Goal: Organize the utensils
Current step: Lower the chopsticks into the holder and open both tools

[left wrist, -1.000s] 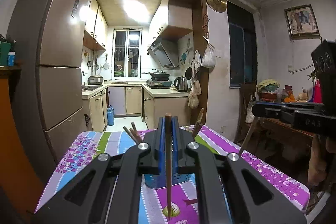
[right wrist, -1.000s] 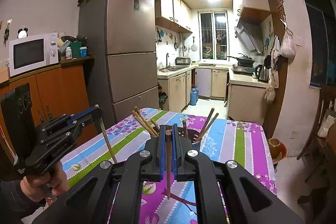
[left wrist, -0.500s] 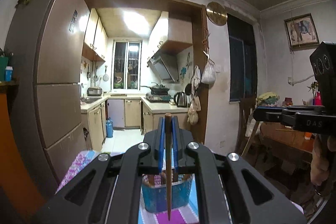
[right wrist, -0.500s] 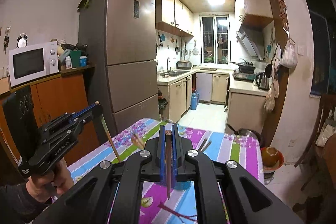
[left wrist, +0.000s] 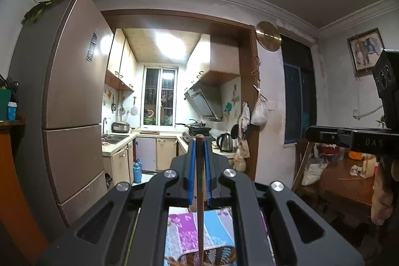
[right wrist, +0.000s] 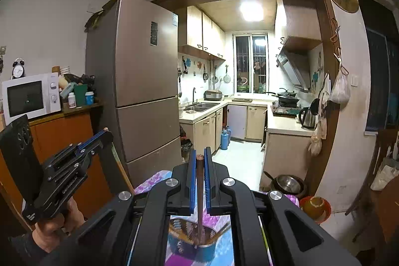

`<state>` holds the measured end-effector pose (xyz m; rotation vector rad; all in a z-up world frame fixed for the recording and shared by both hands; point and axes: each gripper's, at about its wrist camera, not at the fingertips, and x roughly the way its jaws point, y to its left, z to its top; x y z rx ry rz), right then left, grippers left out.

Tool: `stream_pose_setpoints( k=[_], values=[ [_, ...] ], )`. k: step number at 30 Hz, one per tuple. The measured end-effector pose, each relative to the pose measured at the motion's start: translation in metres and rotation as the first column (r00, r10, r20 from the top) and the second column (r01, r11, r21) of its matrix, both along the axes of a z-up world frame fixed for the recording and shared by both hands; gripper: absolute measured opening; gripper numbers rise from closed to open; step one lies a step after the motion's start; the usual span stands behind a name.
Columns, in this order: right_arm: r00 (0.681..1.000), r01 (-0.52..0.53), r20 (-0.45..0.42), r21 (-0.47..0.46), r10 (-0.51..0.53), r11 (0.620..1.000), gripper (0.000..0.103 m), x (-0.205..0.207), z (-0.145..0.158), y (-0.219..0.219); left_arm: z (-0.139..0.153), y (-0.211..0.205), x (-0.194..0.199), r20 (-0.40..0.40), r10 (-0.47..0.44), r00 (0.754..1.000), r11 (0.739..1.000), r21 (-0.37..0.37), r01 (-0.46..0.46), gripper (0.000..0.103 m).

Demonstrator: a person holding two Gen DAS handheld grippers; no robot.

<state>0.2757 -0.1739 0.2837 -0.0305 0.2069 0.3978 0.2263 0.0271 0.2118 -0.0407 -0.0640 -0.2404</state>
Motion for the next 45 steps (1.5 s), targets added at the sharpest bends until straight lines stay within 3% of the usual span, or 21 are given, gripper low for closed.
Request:
stream_pose_setpoints(
  k=[6,19,30,42,45],
  values=[
    [1.0,0.002,-0.029,0.006,-0.002,1.0,0.007,0.044,-0.011,0.007,-0.007,-0.002,0.035,-0.025,0.015,1.0,1.0,-0.018,-0.016,0.005],
    [0.99,-0.022,-0.139,0.025,0.026,0.999,0.007,0.113,-0.078,0.013,-0.062,-0.008,0.092,-0.134,0.026,0.991,1.0,0.006,-0.025,0.005],
    [0.978,-0.029,-0.204,0.02,0.032,0.999,0.007,0.136,-0.118,0.017,-0.092,-0.01,0.111,-0.197,0.032,0.98,0.999,0.016,-0.029,0.005],
    [0.976,-0.03,-0.216,0.025,0.035,0.999,0.008,0.144,-0.126,0.018,-0.093,-0.006,0.121,-0.211,0.053,0.976,0.999,0.013,-0.052,0.007],
    [0.978,-0.023,-0.207,0.032,0.029,0.999,0.017,0.142,-0.124,0.017,-0.092,-0.006,0.12,-0.211,0.055,0.976,0.998,0.016,-0.053,0.007]
  ],
)
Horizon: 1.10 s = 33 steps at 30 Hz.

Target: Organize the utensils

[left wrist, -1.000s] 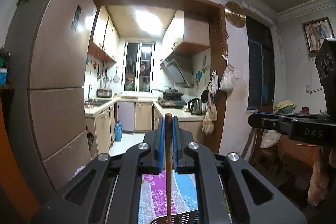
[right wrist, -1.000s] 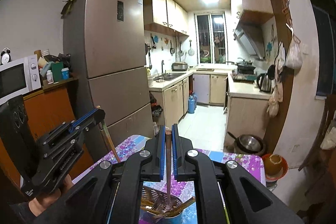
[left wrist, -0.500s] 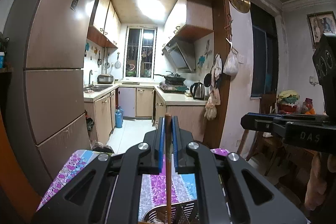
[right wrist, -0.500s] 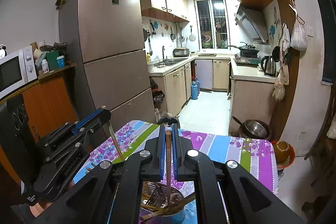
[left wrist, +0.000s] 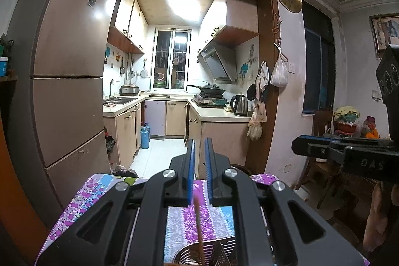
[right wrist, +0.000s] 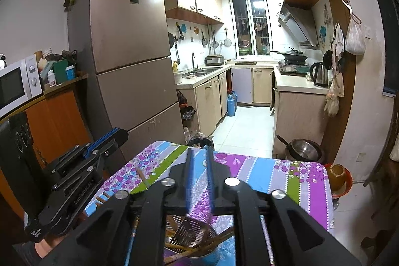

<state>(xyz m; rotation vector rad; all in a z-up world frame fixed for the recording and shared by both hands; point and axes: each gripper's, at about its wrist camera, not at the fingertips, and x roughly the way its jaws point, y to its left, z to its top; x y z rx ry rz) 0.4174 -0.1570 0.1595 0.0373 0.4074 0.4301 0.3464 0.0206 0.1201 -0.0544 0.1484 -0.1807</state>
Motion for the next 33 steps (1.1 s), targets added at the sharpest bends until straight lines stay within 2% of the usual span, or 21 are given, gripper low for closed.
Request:
stream_pose_setpoints(
  k=[1,12,15,18,20,21,22,23,24,26,29,31,33],
  values=[
    [1.0,0.001,0.004,0.002,-0.001,1.0,0.021,-0.001,0.001,0.0,0.001,0.0,-0.001,0.001,0.001,1.0,1.0,-0.001,-0.001,0.007],
    [1.0,0.013,0.026,0.006,-0.013,1.0,0.023,-0.013,0.006,-0.007,0.002,0.002,-0.006,0.006,0.002,1.0,1.0,-0.006,-0.002,0.007],
    [0.999,0.018,0.044,0.022,-0.018,1.0,0.025,-0.027,0.008,-0.013,0.005,0.008,-0.02,0.02,0.005,1.0,1.0,-0.008,-0.004,0.007],
    [0.994,0.018,0.108,0.04,-0.022,0.999,0.03,-0.063,0.01,-0.022,0.004,0.021,-0.052,0.049,0.02,0.999,1.0,0.015,-0.021,0.007],
    [0.986,0.019,0.162,0.044,-0.026,0.999,0.043,-0.095,0.007,-0.026,-0.001,0.032,-0.079,0.076,0.038,0.996,0.999,0.035,-0.041,0.026],
    [0.98,0.024,0.197,0.048,-0.033,0.999,0.048,-0.117,0.003,-0.028,-0.005,0.039,-0.095,0.093,0.055,0.994,0.997,0.047,-0.06,0.046],
    [0.974,0.03,0.222,0.05,-0.04,0.998,0.062,-0.133,-0.001,-0.03,-0.009,0.043,-0.108,0.109,0.067,0.992,0.996,0.055,-0.073,0.055],
    [0.964,0.037,0.263,0.05,-0.049,0.998,0.073,-0.162,-0.01,-0.031,-0.014,0.048,-0.122,0.12,0.074,0.99,0.995,0.061,-0.082,0.055],
    [0.958,0.044,0.282,0.047,-0.056,0.998,0.076,-0.18,-0.018,-0.032,-0.02,0.053,-0.133,0.12,0.08,0.99,0.994,0.068,-0.088,0.057],
    [0.952,0.049,0.3,0.055,-0.063,0.997,0.084,-0.215,-0.036,-0.031,-0.034,0.061,-0.161,0.101,0.083,0.991,0.992,0.085,-0.091,0.066],
    [0.949,0.065,0.305,0.062,-0.081,0.996,0.098,-0.261,-0.065,-0.025,-0.052,0.07,-0.194,0.078,0.089,0.993,0.992,0.083,-0.096,0.085],
    [0.95,0.082,0.295,0.08,-0.102,0.993,0.098,-0.286,-0.083,-0.022,-0.063,0.071,-0.211,0.066,0.097,0.993,0.991,0.084,-0.102,0.097],
    [0.953,0.099,0.277,0.085,-0.119,0.991,0.098,-0.302,-0.096,-0.018,-0.072,0.072,-0.224,0.054,0.104,0.993,0.991,0.083,-0.108,0.097]
  ],
)
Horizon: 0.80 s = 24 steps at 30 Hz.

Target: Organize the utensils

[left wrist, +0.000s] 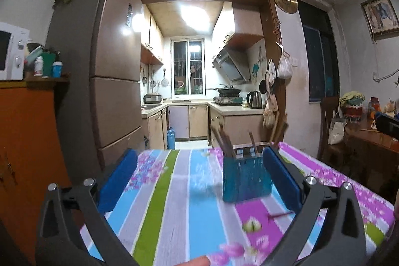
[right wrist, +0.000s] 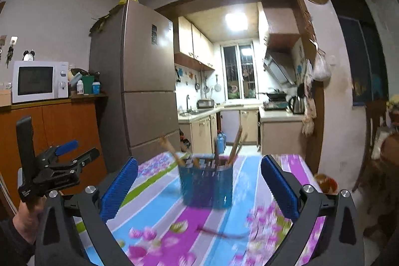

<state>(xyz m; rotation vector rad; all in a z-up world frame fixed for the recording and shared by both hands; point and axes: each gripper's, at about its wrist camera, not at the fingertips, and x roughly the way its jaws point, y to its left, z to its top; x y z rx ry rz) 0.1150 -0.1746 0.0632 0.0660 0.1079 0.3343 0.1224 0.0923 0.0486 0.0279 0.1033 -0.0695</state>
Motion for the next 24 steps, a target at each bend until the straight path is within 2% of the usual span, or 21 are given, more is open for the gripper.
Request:
stream_pose_setpoints(
  k=[3,8,10,12,14,24],
  values=[
    [1.0,0.01,-0.024,0.012,-0.01,1.0,0.098,-0.019,-0.016,0.01,-0.012,0.001,-0.014,-0.028,-0.012,1.0,0.999,-0.033,0.011,0.097],
    [0.998,0.028,-0.049,-0.036,-0.03,0.999,0.098,-0.046,-0.034,0.026,-0.032,-0.004,-0.035,-0.082,-0.045,0.996,0.998,-0.056,0.04,0.097],
    [0.997,0.052,-0.057,-0.035,-0.054,0.998,0.098,-0.051,-0.037,0.026,-0.038,-0.007,-0.042,-0.102,-0.031,0.994,0.998,-0.058,0.025,0.097],
    [0.995,0.091,-0.048,-0.038,-0.092,0.995,0.098,-0.062,-0.04,0.027,-0.043,-0.009,-0.054,-0.096,-0.033,0.995,0.998,-0.056,0.027,0.097],
    [0.995,0.081,-0.047,-0.018,-0.082,0.997,0.098,-0.071,-0.042,0.027,-0.047,-0.011,-0.066,-0.093,-0.05,0.994,0.997,-0.064,0.044,0.097],
    [0.993,0.12,-0.018,-0.045,-0.121,0.992,0.098,-0.121,-0.053,0.042,-0.049,-0.017,-0.116,-0.045,-0.066,0.997,0.996,-0.061,0.064,0.097]
  ],
)
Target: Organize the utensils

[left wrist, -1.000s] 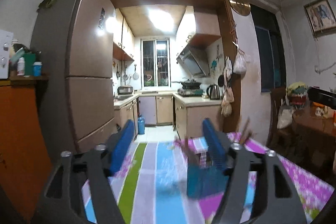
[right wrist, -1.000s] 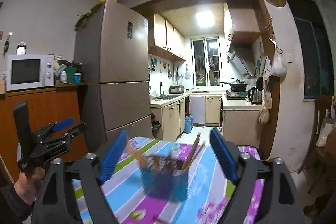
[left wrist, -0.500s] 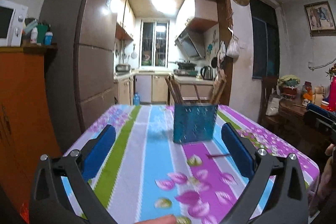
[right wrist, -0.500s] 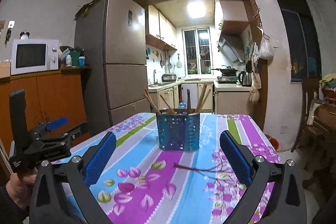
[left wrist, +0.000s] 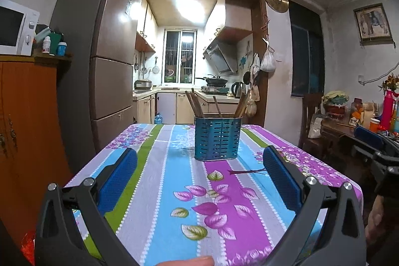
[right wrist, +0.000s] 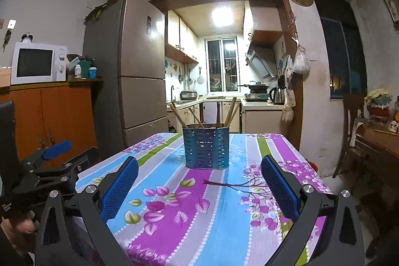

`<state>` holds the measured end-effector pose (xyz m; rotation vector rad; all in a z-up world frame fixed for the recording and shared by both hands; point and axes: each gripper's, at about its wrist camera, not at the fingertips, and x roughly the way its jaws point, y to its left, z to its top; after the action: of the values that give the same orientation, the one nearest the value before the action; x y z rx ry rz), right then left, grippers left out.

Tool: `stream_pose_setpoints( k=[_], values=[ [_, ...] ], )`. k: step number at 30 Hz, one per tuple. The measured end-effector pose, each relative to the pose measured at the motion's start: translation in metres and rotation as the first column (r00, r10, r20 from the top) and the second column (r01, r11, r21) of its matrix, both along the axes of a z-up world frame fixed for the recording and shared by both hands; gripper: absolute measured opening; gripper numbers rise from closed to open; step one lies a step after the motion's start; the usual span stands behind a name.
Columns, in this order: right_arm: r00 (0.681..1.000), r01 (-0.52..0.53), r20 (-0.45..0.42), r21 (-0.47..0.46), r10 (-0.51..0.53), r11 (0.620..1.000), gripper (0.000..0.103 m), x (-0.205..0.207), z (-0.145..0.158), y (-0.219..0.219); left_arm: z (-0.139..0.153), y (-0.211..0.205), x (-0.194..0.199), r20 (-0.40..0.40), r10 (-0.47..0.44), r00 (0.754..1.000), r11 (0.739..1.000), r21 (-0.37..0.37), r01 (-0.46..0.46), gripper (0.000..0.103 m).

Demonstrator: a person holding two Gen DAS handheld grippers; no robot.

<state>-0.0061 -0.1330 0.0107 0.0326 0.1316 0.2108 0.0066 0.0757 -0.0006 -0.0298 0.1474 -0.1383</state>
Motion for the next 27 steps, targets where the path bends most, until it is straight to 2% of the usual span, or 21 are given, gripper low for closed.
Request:
stream_pose_setpoints(
  k=[8,14,27],
  values=[
    [1.0,0.007,-0.029,0.004,-0.007,1.0,0.098,-0.036,-0.016,0.007,-0.015,-0.015,-0.042,0.005,-0.021,1.0,0.999,0.037,0.021,0.097],
    [0.999,0.04,-0.014,-0.001,-0.04,0.999,0.098,-0.063,-0.019,0.006,-0.021,-0.019,-0.062,0.003,-0.017,1.0,0.999,0.028,0.017,0.097],
    [0.997,0.077,0.01,-0.003,-0.077,0.997,0.098,-0.084,-0.022,-0.006,-0.019,-0.015,-0.07,0.03,0.017,0.999,1.0,0.025,-0.018,0.097]
  ],
)
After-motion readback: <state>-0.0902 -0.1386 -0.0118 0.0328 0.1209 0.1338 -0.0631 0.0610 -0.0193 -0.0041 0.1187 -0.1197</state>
